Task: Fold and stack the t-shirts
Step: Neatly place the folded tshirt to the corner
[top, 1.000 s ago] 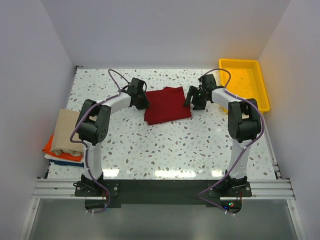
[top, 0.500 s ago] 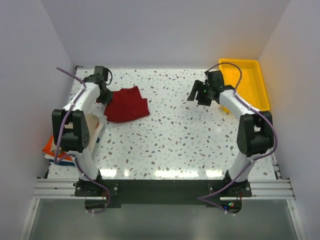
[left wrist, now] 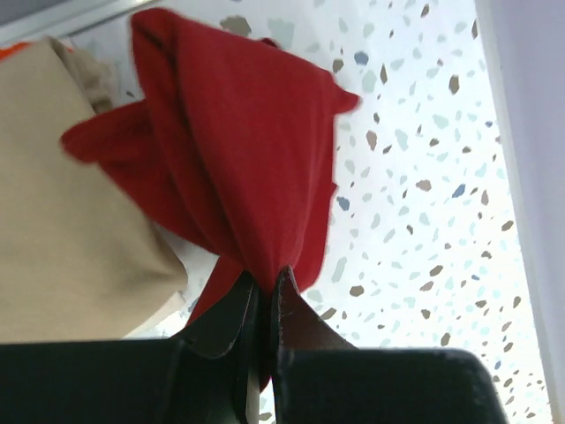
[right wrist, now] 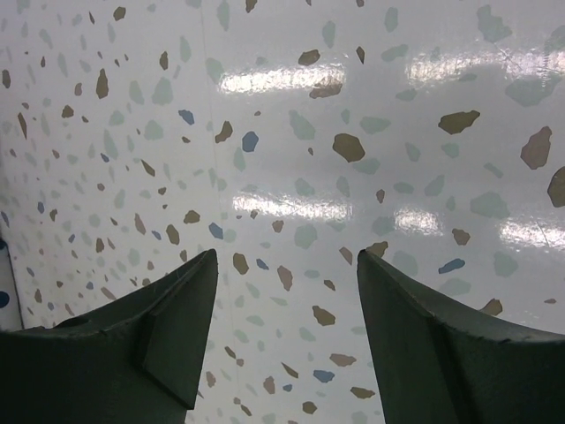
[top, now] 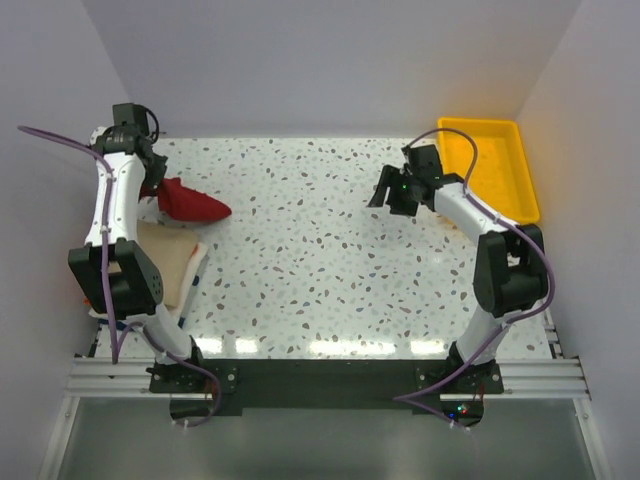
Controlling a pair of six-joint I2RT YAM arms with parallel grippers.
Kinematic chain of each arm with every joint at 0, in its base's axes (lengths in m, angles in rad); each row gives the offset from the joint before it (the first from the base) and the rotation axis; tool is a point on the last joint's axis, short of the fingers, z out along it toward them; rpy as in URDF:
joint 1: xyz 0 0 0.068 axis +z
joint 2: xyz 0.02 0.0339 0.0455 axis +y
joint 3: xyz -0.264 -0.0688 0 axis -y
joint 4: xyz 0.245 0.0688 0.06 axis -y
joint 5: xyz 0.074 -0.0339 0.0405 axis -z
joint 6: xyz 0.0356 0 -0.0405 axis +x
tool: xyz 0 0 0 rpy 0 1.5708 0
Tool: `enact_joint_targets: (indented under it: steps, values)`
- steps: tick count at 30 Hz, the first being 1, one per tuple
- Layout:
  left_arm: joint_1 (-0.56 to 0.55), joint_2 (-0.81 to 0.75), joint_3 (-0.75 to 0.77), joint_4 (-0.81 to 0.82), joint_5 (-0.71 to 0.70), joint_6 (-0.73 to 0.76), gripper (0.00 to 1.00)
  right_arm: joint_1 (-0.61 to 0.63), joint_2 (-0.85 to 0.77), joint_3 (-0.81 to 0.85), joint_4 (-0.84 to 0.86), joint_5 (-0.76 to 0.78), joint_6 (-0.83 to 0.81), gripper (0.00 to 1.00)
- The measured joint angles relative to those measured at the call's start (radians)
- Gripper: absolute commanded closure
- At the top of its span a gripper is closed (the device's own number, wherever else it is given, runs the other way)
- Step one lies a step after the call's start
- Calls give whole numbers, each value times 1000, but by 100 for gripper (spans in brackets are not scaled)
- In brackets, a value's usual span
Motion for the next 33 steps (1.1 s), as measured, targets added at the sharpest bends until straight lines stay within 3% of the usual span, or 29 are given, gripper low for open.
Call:
enact_joint_targets:
  steps: [19, 27, 33]
  values:
    - [94, -63, 182, -109, 28, 100, 100, 16, -38, -1, -23, 0, 0, 32]
    - [110, -130, 182, -140, 29, 110, 100, 22, -64, -1, -45, 0, 0, 32]
    - [130, -251, 92, -146, 26, 117, 100, 30, -121, -5, -50, 0, 0, 32]
